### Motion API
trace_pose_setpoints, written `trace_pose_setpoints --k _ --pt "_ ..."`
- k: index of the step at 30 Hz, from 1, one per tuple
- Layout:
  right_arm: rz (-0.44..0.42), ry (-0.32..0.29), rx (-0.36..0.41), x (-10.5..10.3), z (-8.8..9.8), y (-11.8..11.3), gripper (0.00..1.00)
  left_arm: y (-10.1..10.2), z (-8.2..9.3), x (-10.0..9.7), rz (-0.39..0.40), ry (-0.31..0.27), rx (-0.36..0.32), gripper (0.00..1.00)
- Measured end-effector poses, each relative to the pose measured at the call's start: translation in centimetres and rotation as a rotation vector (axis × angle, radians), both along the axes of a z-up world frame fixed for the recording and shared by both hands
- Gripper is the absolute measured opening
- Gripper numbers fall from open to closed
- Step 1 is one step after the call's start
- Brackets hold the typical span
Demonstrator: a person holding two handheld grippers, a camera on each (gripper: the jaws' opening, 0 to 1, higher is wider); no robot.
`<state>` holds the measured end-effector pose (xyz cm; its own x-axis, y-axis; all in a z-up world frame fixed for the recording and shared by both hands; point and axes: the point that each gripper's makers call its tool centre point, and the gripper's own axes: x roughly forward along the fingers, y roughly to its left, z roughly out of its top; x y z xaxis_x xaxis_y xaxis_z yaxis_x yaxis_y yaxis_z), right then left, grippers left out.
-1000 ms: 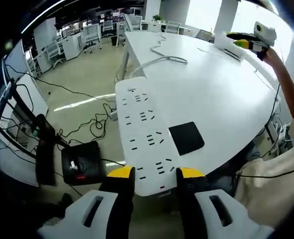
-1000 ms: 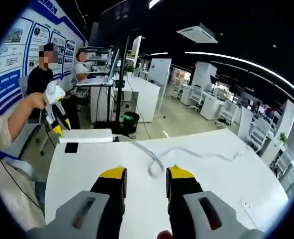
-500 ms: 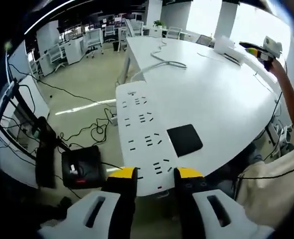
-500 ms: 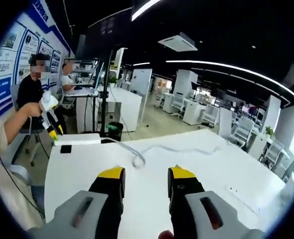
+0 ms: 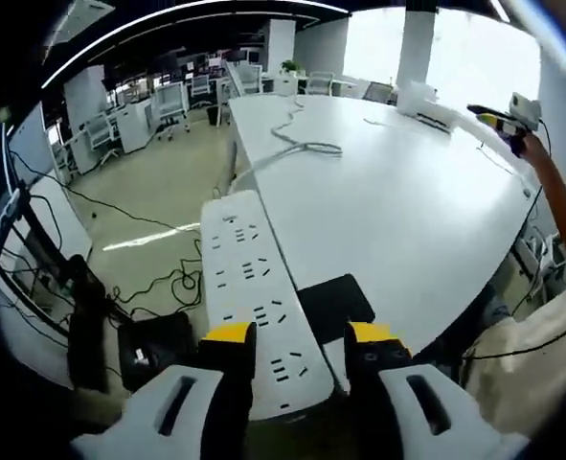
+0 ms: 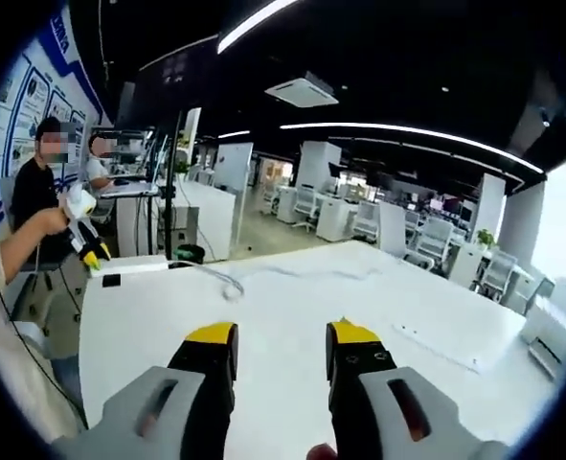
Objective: Pick up the power strip scattered on the table, fix it on the side mounting bracket of the table, and press the switch
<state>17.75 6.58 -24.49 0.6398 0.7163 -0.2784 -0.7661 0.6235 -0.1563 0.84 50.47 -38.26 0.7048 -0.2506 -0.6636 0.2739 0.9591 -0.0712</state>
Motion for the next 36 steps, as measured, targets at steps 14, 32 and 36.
trace_pose_setpoints --k 14,32,36 --pt "-0.13 -0.051 0.094 -0.6 0.5 -5.2 0.33 -4.4 6.5 3.3 -0.018 -0.328 -0.073 0.48" --pt "-0.285 -0.107 0.259 -3.4 2.2 -10.0 0.4 -7.8 11.0 4.9 0.017 -0.594 -0.107 0.52" --pt "-0.315 -0.101 0.285 -3.8 1.6 -11.2 0.4 -8.6 11.9 5.1 0.017 -0.639 -0.125 0.53"
